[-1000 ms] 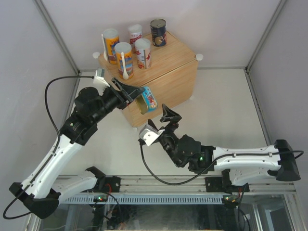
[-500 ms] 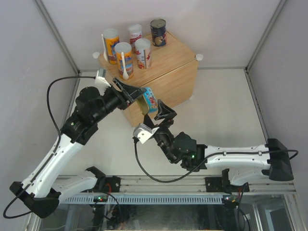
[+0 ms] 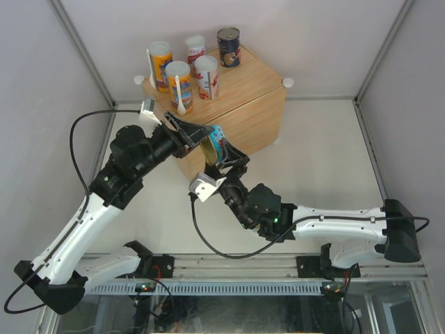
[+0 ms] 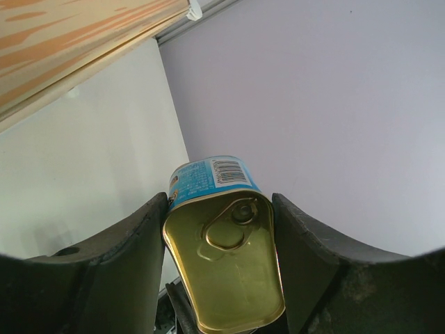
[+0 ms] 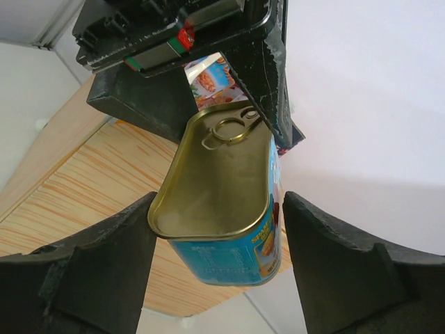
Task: Place and organize the canned foods onto the counter
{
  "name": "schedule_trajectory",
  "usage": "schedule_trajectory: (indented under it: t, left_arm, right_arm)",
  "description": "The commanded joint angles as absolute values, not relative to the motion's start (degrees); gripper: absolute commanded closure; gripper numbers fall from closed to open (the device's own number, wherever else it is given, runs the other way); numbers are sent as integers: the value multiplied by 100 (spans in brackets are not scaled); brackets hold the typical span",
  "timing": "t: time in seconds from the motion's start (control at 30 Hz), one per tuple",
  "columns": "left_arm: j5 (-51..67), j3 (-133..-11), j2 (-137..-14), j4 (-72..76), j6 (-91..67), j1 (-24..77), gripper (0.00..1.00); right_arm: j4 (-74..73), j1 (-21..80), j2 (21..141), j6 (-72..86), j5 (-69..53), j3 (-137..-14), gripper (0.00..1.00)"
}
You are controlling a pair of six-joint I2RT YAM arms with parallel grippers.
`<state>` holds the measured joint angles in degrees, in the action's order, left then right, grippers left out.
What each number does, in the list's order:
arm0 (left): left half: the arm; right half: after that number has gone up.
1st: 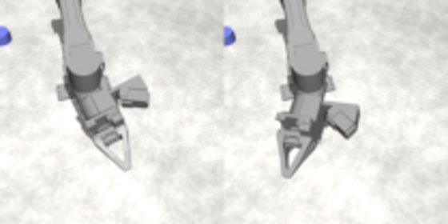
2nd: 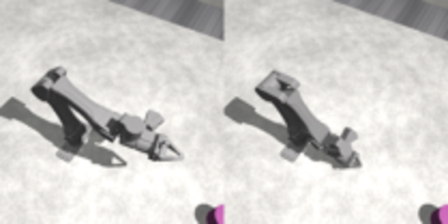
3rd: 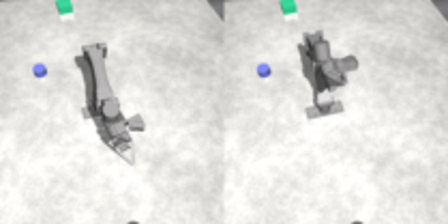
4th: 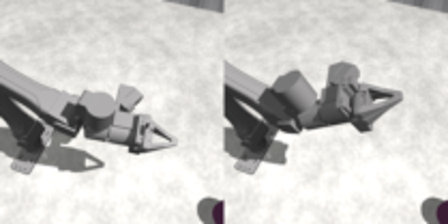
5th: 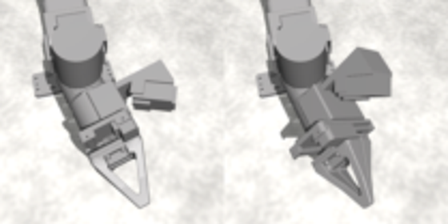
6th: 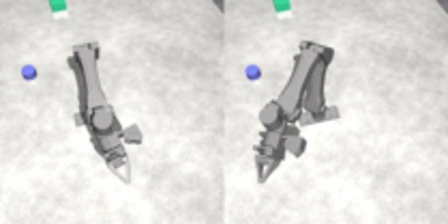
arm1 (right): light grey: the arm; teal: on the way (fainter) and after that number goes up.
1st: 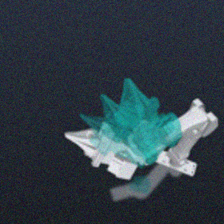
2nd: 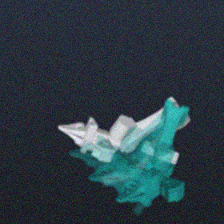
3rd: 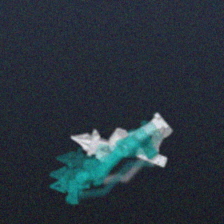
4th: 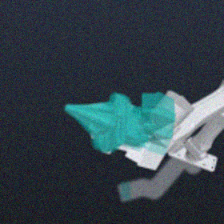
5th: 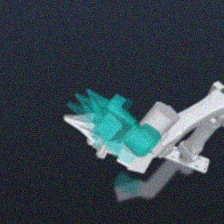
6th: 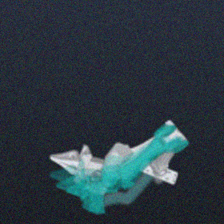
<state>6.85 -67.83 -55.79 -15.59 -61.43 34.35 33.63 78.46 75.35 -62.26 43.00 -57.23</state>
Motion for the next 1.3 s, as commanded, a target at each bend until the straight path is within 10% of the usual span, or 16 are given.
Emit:
schedule_trajectory:
  t: [0.0, 0.37, 0.57, 0.77, 1.0, 1.27]
  left_arm:
    - [865, -7163, -5568, -1004, -6321, 3489, 100]
    - [897, -7154, -5614, -888, -6356, 3527, 100]
    - [958, -7163, -5627, -780, -6332, 3533, 100]
    - [818, -7090, -5566, -703, -6256, 3534, 98]
    - [585, -6998, -5439, -666, -6083, 3533, 41]
    - [585, -6905, -5406, -496, -6030, 3533, 22]
  right_arm:
    - [3527, 7775, 7515, -6243, 4108, -5999, 31]
    - [3255, 7497, 7339, -6021, 4064, -6003, 49]
    - [2958, 7355, 7187, -5770, 3964, -6082, 98]
    - [2553, 7259, 7045, -5370, 3882, -6209, 100]
    - [1946, 7132, 6867, -4663, 3681, -6511, 100]
    - [1572, 6983, 6734, -4095, 3549, -6704, 100]
